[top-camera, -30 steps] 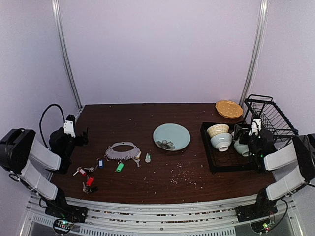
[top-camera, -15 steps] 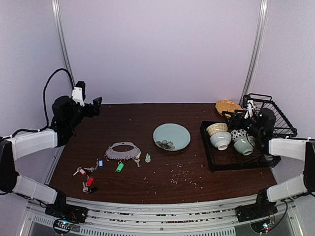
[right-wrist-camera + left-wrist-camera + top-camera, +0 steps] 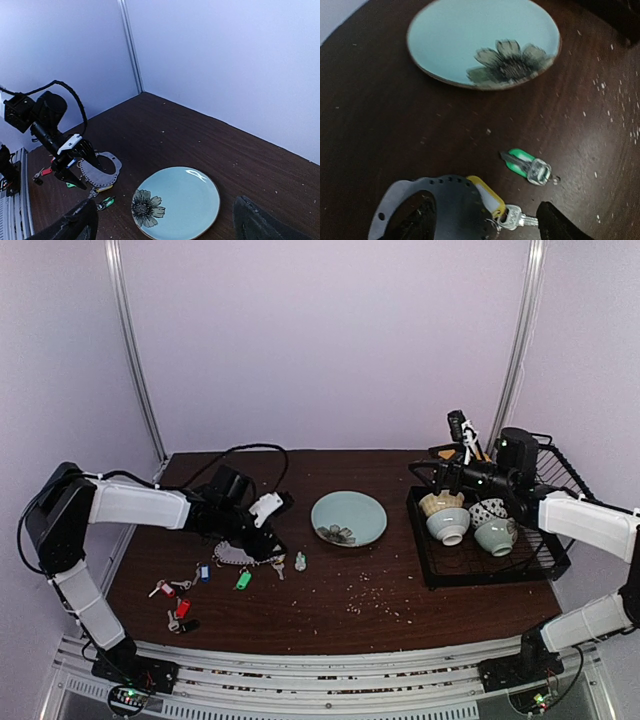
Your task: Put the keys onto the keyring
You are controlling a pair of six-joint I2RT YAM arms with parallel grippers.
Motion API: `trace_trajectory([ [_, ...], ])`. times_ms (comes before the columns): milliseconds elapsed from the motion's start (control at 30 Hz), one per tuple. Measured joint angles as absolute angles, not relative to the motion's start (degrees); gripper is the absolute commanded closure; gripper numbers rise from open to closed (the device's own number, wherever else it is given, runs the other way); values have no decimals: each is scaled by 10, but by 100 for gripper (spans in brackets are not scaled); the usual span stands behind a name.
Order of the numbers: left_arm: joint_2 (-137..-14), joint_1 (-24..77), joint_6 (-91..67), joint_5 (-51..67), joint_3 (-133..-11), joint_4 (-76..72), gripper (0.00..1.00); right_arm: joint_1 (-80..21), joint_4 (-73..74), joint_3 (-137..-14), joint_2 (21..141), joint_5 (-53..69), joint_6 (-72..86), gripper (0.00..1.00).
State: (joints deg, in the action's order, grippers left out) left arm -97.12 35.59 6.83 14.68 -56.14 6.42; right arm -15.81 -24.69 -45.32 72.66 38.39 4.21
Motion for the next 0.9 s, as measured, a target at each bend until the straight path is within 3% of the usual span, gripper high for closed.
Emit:
trace_trajectory([
  [200,-993,374,209,137,-572,152,28,-229,-206,-475,731,384,11,4],
  [267,-997,370,242,128,-577,157,36,-241,-197,-475,736,383,4,4],
  [367,-1004,360,274,123,-580,157,56,-254,-190,-475,742,381,-1,4],
  [400,-1009,356,281,123,-581,160,57,-257,-189,-475,743,379,-1,4],
  [733,-1039,328,321,157,-588,180,65,-264,-162,-475,749,364,-25,0],
  [900,-1037,328,323,170,-584,194,56,-265,-161,-475,749,358,-33,0],
])
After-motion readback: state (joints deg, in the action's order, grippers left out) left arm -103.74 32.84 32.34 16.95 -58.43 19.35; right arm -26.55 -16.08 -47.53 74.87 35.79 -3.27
